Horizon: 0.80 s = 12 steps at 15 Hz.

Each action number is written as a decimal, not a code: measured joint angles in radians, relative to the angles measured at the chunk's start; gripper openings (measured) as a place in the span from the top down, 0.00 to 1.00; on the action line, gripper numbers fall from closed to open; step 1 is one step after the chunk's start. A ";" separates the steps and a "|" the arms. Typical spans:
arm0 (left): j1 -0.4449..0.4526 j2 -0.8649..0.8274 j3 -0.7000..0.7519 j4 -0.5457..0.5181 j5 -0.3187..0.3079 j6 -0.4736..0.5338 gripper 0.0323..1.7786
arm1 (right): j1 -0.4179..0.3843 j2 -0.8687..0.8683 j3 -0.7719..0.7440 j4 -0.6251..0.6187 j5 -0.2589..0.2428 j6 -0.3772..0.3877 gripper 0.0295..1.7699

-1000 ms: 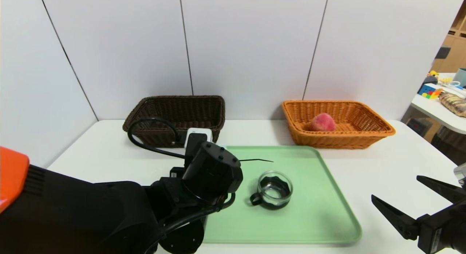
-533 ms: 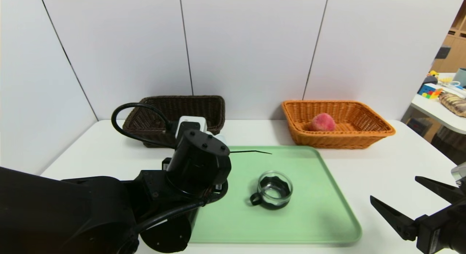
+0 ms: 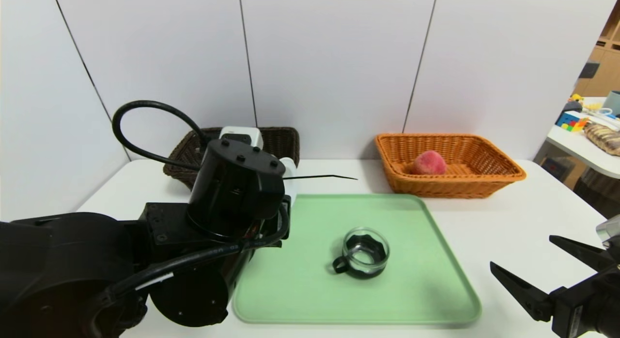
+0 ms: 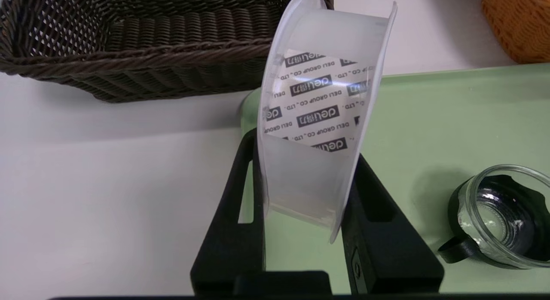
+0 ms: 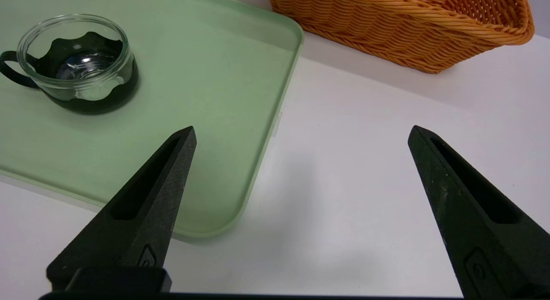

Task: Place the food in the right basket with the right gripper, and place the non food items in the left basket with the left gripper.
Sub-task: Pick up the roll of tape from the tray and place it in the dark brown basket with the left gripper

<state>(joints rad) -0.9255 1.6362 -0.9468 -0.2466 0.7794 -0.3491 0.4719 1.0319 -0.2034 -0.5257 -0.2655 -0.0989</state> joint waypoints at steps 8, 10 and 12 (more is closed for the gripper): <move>0.064 -0.032 -0.106 0.021 -0.002 0.095 0.73 | 0.000 0.000 0.005 -0.001 0.000 -0.001 0.04; 0.099 -0.034 -0.126 0.018 -0.009 0.123 0.73 | 0.000 0.000 0.005 -0.001 0.000 -0.001 0.04; 0.143 -0.031 -0.145 0.016 -0.028 0.144 0.73 | 0.000 -0.001 0.006 -0.001 0.000 -0.001 0.04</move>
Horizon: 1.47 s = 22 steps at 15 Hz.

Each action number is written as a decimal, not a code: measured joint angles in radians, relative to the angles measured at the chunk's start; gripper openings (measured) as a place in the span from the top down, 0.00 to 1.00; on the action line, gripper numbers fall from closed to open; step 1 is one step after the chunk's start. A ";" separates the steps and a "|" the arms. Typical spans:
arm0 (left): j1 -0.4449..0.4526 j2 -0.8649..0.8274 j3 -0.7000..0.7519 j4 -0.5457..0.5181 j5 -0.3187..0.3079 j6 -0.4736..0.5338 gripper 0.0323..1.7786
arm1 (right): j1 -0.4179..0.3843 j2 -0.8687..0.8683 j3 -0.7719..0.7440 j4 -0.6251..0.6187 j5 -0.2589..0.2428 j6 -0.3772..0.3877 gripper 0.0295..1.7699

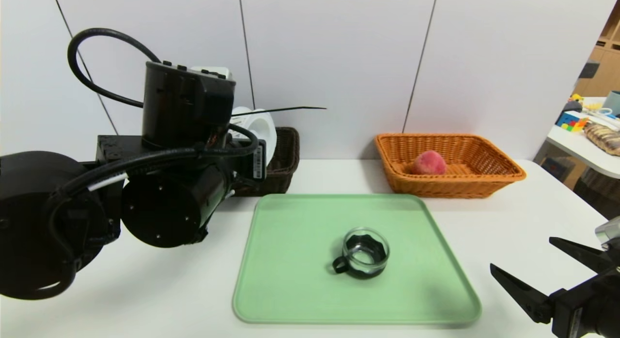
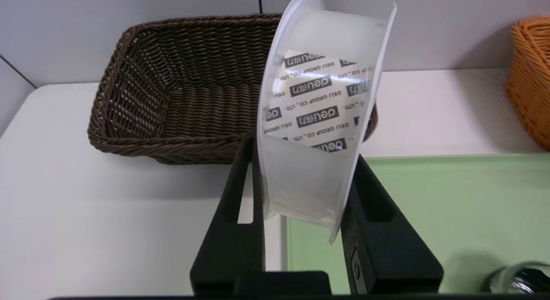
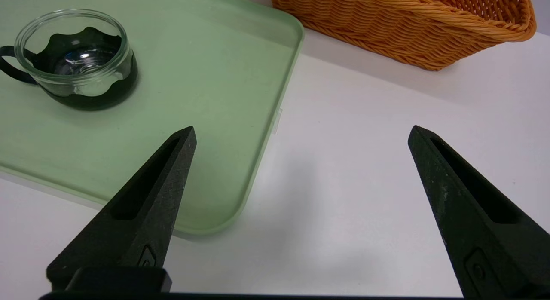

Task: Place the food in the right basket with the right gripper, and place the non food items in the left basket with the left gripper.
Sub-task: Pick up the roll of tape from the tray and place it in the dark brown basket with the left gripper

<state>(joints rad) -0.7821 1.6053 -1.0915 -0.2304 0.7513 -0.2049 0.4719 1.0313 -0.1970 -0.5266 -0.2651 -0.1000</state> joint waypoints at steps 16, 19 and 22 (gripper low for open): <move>0.314 0.210 -0.382 0.194 -0.266 0.141 0.73 | 0.000 -0.006 0.001 -0.001 -0.001 -0.002 0.04; 0.349 0.250 -0.496 0.364 -0.340 0.150 0.73 | 0.001 -0.006 0.002 -0.001 -0.001 -0.002 0.04; 0.375 0.289 -0.577 0.491 -0.391 0.159 0.73 | 0.001 -0.006 0.002 -0.001 0.000 -0.005 0.04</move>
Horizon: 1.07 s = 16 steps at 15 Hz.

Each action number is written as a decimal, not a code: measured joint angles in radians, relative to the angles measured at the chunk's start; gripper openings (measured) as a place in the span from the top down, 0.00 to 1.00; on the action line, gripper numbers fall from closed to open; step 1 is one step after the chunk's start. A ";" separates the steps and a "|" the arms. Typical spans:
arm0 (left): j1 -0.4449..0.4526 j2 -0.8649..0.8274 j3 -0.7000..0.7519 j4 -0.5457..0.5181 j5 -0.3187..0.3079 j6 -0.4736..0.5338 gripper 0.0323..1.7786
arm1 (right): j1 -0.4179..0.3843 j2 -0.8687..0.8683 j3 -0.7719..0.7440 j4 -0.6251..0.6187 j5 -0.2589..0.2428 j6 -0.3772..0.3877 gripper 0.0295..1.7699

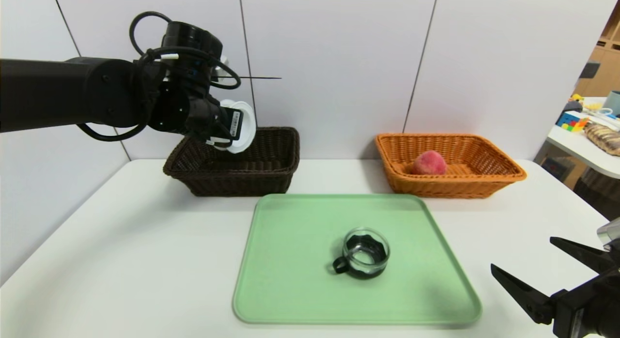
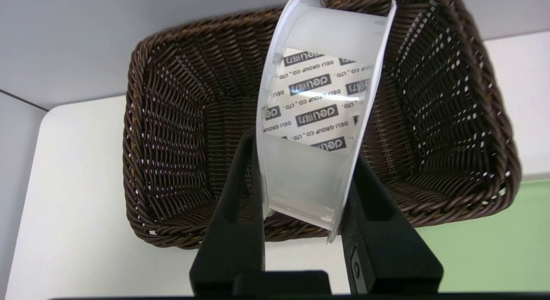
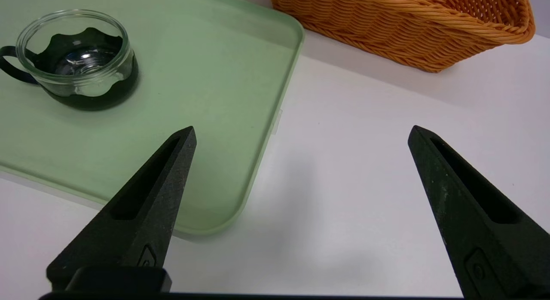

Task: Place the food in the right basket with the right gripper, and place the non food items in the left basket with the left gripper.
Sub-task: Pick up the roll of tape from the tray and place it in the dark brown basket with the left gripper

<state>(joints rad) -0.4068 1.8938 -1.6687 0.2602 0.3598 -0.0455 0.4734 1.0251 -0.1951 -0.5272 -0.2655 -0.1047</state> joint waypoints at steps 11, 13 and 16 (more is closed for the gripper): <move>0.039 0.139 -0.131 0.068 -0.045 0.055 0.73 | 0.000 0.000 0.000 0.000 0.000 -0.003 0.04; 0.041 0.166 -0.141 0.068 -0.045 0.058 0.73 | 0.000 0.000 0.000 0.000 0.000 -0.006 0.04; 0.055 0.209 -0.163 0.068 -0.047 0.064 0.73 | 0.000 0.000 0.000 0.000 0.000 -0.006 0.04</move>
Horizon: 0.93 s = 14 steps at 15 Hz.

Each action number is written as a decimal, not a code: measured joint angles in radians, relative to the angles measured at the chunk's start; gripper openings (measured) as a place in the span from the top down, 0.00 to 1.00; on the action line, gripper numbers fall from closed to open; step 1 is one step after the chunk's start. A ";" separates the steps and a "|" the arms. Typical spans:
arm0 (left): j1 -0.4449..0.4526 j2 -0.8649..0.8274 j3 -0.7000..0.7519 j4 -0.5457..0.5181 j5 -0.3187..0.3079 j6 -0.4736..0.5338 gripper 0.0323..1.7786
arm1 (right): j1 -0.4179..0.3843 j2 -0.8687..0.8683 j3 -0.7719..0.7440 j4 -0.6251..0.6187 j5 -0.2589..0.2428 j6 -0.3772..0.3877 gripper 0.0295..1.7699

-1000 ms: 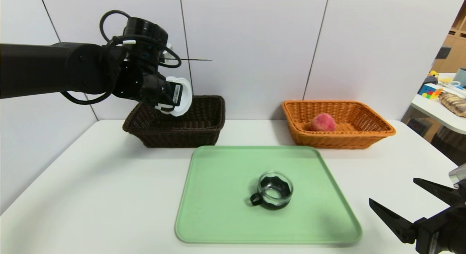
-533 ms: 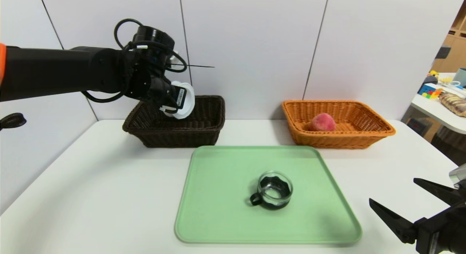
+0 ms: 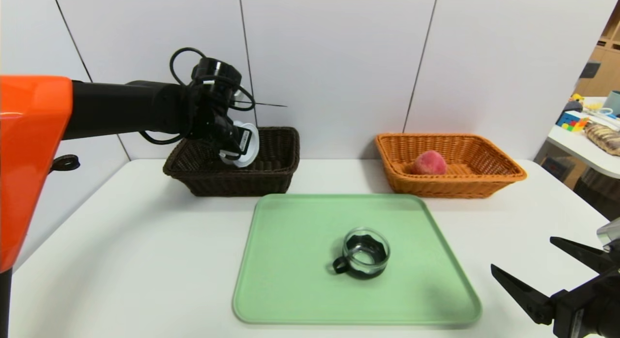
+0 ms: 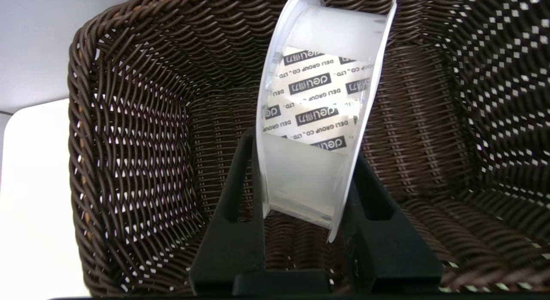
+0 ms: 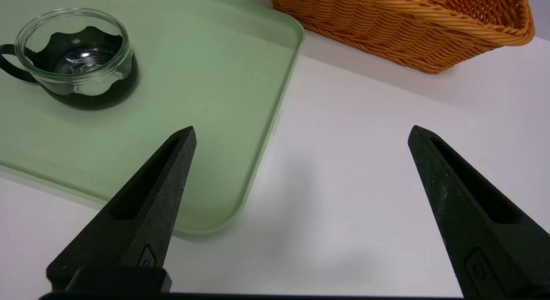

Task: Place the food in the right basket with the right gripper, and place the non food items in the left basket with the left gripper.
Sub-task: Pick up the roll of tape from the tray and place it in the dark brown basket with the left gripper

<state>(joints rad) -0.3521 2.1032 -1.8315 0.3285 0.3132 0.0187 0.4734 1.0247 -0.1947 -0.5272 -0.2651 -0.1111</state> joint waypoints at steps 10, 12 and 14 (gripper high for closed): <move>0.023 0.086 -0.047 -0.002 -0.007 0.000 0.73 | 0.000 0.000 0.001 0.000 0.000 -0.003 0.04; 0.026 0.096 -0.049 -0.007 -0.007 0.001 0.73 | 0.000 0.001 0.001 0.001 0.000 -0.004 0.04; 0.026 0.106 -0.057 -0.006 -0.006 -0.002 0.73 | 0.000 0.002 0.000 0.001 0.000 -0.005 0.04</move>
<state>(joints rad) -0.3260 2.2087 -1.8883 0.3223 0.3068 0.0168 0.4734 1.0270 -0.1943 -0.5257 -0.2655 -0.1157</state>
